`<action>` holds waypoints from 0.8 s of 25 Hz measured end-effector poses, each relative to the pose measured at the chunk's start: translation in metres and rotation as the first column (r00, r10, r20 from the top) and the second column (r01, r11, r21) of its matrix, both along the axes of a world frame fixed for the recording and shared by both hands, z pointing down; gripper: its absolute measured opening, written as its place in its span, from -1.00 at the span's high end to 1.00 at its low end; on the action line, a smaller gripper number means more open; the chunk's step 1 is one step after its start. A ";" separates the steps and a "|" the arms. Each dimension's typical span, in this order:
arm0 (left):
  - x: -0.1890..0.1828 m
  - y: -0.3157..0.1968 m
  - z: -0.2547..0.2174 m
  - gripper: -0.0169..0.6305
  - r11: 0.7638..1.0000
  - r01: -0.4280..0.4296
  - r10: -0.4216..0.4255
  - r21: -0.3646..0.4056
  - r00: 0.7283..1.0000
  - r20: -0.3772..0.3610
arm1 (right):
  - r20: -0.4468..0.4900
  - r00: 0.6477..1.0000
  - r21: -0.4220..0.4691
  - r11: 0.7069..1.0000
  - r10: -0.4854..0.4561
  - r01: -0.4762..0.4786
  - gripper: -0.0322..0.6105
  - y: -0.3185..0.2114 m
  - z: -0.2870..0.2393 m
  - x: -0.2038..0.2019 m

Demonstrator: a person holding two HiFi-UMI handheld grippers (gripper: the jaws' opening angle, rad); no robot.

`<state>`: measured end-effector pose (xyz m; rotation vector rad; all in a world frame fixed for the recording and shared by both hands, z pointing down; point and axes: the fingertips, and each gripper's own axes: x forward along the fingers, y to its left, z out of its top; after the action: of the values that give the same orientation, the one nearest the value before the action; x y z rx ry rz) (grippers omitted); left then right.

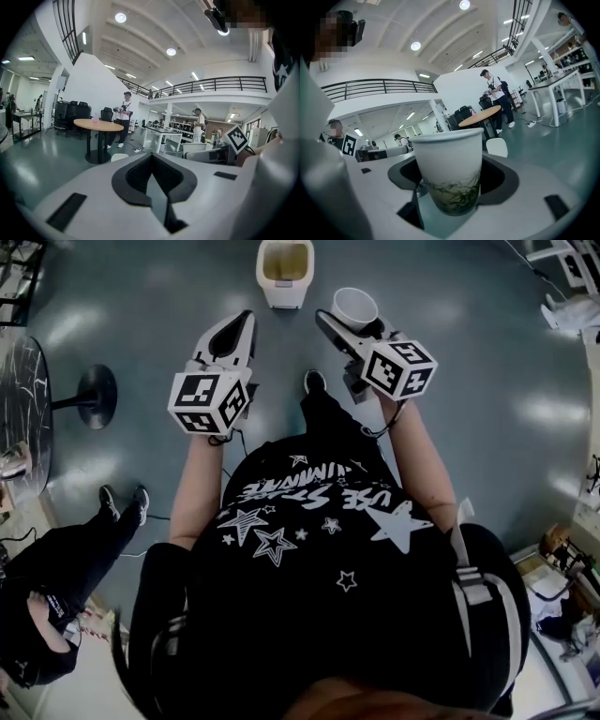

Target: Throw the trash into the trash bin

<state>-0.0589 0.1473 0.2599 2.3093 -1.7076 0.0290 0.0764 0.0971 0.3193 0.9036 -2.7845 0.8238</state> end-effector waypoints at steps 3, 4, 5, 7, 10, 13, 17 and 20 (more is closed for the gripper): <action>0.003 -0.030 0.004 0.91 1.000 0.008 -0.008 -0.006 1.000 0.011 | 0.001 1.000 0.002 1.000 -0.023 0.023 -0.15 -0.033 0.000 -0.002; 0.004 -0.039 0.005 0.91 1.000 0.012 -0.012 -0.006 1.000 0.012 | -0.002 1.000 0.001 1.000 -0.028 0.028 -0.15 -0.043 0.001 -0.002; 0.005 -0.048 0.005 0.91 1.000 0.017 -0.016 -0.006 1.000 0.012 | -0.005 0.999 -0.002 0.999 -0.032 0.032 -0.15 -0.053 0.001 -0.002; 0.006 -0.065 0.006 0.91 1.000 0.024 -0.024 -0.008 1.000 0.012 | -0.010 0.999 -0.010 0.999 -0.043 0.043 -0.15 -0.071 0.003 -0.002; 0.004 -0.092 0.010 0.91 0.999 0.042 -0.042 -0.005 0.999 0.029 | -0.023 0.998 -0.017 0.998 -0.063 0.063 -0.15 -0.100 0.010 -0.004; -0.002 -0.124 0.015 0.91 0.996 0.084 -0.084 -0.004 0.995 0.049 | -0.033 0.996 -0.028 0.996 -0.080 0.080 -0.15 -0.130 0.020 -0.005; -0.013 -0.145 0.016 0.91 0.987 0.159 -0.159 0.013 0.982 0.101 | -0.037 0.993 -0.034 0.994 -0.108 0.107 -0.15 -0.149 0.026 -0.007; -0.012 -0.156 0.018 0.91 0.983 0.182 -0.182 0.016 0.976 0.120 | -0.039 0.992 -0.033 0.992 -0.121 0.120 -0.15 -0.161 0.024 -0.006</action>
<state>-0.0708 -0.0090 0.2779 2.1848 -1.9744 0.1313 0.0706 -0.0641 0.3431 0.7305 -2.7517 0.8179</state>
